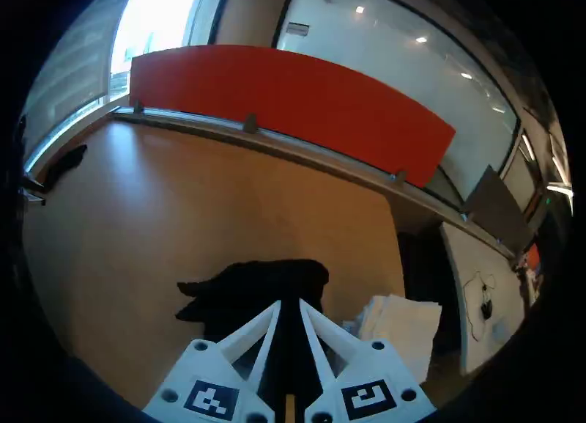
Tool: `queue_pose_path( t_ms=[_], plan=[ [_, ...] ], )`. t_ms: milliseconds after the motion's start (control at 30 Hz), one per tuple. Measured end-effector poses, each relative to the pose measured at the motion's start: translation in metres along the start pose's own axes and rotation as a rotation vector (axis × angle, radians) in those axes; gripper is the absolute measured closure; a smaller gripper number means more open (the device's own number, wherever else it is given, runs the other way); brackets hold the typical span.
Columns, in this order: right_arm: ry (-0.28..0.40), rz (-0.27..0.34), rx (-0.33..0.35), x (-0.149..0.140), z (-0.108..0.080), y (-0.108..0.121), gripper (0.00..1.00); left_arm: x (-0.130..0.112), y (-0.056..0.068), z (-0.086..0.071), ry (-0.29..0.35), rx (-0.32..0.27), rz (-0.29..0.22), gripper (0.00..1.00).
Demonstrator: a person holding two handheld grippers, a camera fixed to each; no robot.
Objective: Fold towel
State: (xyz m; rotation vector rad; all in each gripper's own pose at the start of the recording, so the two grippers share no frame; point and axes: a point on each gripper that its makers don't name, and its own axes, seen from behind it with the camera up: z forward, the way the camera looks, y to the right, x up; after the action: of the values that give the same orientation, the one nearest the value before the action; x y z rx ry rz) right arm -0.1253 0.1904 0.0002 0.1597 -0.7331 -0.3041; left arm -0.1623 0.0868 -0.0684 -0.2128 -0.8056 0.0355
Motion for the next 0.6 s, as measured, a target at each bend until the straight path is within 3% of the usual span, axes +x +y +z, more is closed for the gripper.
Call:
queue_pose_path(
  t_ms=[600],
  plan=[
    [-0.113,0.058,-0.044,-0.073,0.004,0.006,0.98,-0.001,0.000,0.000,-0.006,0.002,0.010,0.03]
  ],
)
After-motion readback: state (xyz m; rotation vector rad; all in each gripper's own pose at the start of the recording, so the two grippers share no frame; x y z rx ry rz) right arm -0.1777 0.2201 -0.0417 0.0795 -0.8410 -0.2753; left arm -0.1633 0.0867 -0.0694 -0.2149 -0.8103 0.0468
